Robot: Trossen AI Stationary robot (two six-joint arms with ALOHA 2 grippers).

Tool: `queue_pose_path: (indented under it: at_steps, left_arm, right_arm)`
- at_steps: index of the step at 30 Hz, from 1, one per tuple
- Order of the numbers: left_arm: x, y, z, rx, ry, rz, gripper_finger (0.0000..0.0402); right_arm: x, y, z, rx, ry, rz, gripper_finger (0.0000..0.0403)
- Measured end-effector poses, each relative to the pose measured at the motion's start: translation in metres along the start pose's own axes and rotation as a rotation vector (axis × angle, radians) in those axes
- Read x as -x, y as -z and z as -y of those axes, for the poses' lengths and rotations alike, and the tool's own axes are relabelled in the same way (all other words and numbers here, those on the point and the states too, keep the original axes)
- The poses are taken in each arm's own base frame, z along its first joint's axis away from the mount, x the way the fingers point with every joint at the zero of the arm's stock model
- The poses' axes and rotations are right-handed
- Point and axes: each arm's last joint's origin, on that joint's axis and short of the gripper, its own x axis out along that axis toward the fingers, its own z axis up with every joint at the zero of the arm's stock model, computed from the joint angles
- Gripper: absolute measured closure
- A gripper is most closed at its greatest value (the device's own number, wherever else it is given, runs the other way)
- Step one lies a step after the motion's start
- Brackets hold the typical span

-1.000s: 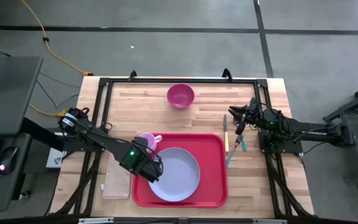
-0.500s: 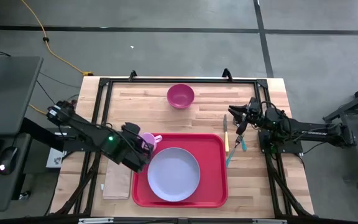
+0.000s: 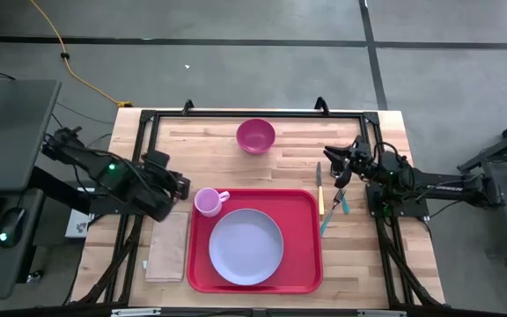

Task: Set up tray
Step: Put the pink bowl on the purple plate

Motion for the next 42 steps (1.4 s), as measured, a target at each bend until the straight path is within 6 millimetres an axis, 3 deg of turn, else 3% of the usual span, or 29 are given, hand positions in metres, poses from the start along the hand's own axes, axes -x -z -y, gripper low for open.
queue_pose_path:
  at_steps: [8, 15, 23, 30, 42]
  left_arm:
    - [-0.02, 0.01, -0.042, 0.031, 0.103, 0.029, 0.0316]
    - [-0.044, 0.026, -0.067, 0.056, 0.241, 0.022, 0.0316]
    - [-0.057, 0.036, -0.078, 0.037, 0.391, 0.051, 0.0316]
    - [-0.065, 0.041, -0.083, 0.038, 0.443, 0.092, 0.0321]
    - [-0.075, 0.046, -0.086, 0.036, 0.413, 0.205, 0.0391]
  right_arm:
    - [-0.005, -0.001, -0.001, 0.02, 0.016, 0.022, 0.0346]
    - [-0.01, -0.001, -0.003, 0.014, 0.013, 0.036, 0.0346]
    - [-0.024, -0.011, -0.008, 0.02, 0.021, 0.011, 0.0346]
    - [-0.049, -0.029, -0.004, 0.036, 0.052, -0.06, 0.0346]
    - [-0.109, -0.066, 0.006, -0.034, 0.104, -0.245, 0.0346]
